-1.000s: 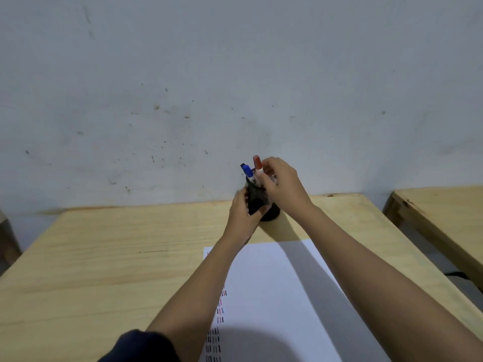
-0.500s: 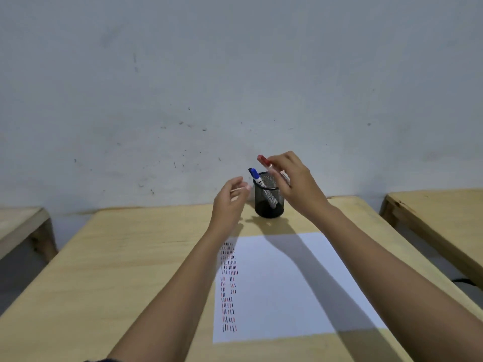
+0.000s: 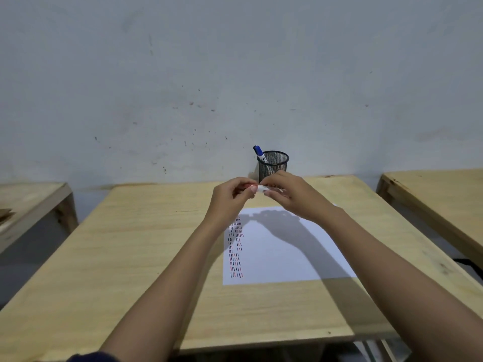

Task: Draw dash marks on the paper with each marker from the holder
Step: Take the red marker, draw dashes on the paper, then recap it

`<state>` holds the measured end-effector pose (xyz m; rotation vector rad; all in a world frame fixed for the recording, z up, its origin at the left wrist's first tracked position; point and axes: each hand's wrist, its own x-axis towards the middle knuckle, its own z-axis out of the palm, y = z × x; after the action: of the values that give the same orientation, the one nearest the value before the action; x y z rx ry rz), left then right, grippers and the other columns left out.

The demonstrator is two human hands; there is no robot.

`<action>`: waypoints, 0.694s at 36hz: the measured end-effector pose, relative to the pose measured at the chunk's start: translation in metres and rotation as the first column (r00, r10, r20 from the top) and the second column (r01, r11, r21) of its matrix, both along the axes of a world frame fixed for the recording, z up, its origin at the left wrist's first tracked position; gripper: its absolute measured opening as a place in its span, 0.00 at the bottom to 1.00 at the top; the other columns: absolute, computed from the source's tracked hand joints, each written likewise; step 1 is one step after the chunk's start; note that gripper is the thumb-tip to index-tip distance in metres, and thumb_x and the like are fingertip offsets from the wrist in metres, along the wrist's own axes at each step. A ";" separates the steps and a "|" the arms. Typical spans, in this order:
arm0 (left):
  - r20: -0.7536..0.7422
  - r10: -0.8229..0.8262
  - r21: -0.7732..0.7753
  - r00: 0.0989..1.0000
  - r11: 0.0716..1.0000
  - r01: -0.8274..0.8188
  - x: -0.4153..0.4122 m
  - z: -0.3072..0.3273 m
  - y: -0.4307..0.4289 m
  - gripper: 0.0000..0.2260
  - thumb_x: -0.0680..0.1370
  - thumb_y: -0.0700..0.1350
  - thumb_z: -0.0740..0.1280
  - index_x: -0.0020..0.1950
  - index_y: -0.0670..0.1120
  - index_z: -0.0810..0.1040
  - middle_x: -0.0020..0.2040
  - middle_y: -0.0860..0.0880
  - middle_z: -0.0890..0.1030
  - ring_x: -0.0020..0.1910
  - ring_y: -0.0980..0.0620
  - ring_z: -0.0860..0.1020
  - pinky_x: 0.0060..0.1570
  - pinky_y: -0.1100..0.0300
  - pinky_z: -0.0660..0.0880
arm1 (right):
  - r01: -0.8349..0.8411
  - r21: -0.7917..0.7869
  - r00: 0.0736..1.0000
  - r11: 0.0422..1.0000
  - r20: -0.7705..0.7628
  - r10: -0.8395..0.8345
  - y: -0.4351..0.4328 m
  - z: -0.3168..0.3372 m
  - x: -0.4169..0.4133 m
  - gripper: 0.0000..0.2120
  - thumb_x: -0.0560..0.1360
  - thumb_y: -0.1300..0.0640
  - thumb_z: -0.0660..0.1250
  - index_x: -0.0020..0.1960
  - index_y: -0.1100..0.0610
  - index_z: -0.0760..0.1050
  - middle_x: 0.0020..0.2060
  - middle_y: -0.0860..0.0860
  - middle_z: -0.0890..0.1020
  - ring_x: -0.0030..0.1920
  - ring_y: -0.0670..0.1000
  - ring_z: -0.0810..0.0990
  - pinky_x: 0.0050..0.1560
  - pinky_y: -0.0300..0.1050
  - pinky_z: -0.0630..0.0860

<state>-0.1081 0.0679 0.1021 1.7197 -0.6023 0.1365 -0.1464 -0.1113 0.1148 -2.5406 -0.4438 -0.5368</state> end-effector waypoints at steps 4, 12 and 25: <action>-0.066 0.011 -0.086 0.998 0.996 -0.017 0.002 -0.002 0.015 0.04 0.75 0.38 0.68 0.48 0.43 0.81 0.38 0.45 0.82 0.37 0.56 0.81 0.51 0.58 0.78 | 0.016 0.199 0.993 0.980 -0.119 0.008 -0.012 0.001 -0.010 0.06 0.76 0.54 0.64 0.50 0.52 0.78 0.41 0.47 0.80 0.41 0.48 0.76 0.41 0.44 0.71; -0.136 -0.020 -0.151 0.991 0.988 -0.001 -0.001 -0.011 0.029 0.06 0.76 0.35 0.66 0.51 0.35 0.79 0.37 0.43 0.80 0.32 0.60 0.80 0.40 0.69 0.78 | 0.130 0.801 0.975 0.585 -0.211 0.073 -0.007 -0.008 -0.018 0.03 0.70 0.62 0.72 0.43 0.60 0.81 0.34 0.49 0.82 0.30 0.45 0.78 0.33 0.32 0.74; -0.067 0.131 0.184 0.989 0.976 -0.117 -0.005 -0.018 0.027 0.13 0.80 0.48 0.60 0.41 0.43 0.78 0.30 0.53 0.74 0.27 0.61 0.71 0.38 0.60 0.70 | 0.202 0.978 0.945 -0.045 -0.183 0.271 0.048 -0.027 -0.005 0.03 0.75 0.63 0.66 0.43 0.61 0.76 0.28 0.47 0.79 0.27 0.42 0.77 0.33 0.28 0.76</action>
<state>-0.1132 0.0950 0.0842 1.9295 -0.4604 0.1044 -0.1515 -0.0633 0.0875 -0.9884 0.1047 -0.1895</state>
